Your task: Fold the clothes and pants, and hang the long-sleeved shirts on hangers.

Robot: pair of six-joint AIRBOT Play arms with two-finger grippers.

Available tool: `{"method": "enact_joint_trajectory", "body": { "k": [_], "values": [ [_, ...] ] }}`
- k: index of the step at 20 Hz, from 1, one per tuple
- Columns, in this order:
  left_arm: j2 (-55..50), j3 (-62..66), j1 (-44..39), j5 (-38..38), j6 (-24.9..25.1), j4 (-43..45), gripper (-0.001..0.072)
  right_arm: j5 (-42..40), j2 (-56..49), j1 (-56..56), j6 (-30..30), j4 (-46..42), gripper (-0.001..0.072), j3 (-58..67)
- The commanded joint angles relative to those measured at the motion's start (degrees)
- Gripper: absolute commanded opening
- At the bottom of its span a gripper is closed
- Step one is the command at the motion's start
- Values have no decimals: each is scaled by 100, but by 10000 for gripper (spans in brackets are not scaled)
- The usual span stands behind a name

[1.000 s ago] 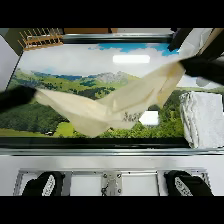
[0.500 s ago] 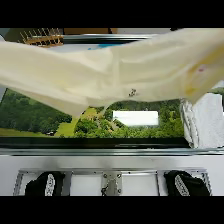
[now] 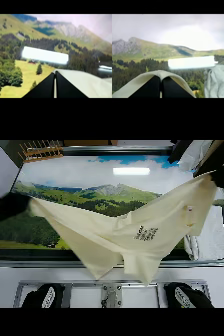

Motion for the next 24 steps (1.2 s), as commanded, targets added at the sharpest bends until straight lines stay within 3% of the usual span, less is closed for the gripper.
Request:
{"method": "enact_joint_trajectory", "body": {
  "k": [1,3,4,8,12,17,24],
  "values": [
    [-892,-988,-804,415,-20,636,5,-188,-1045,-35,-251,52,75,-125],
    [-1329,-1200,-852,431,-17,651,5,201,-1296,-74,-533,48,443,-131],
    [-1484,-1300,-852,424,-15,658,5,452,-1320,-98,-627,48,474,-199],
    [-1891,-1475,-855,422,-11,748,6,741,-994,-234,-627,-105,471,-1547],
    [-2004,-1475,-855,433,-13,741,5,592,-868,-291,35,-76,472,-3703],
    [-2004,-1475,-855,442,-13,743,5,-887,-868,-286,173,1357,471,-5536],
    [-2004,-1475,-855,546,-13,734,6,-2179,-933,79,-120,2072,468,-5810]
  ]
}}
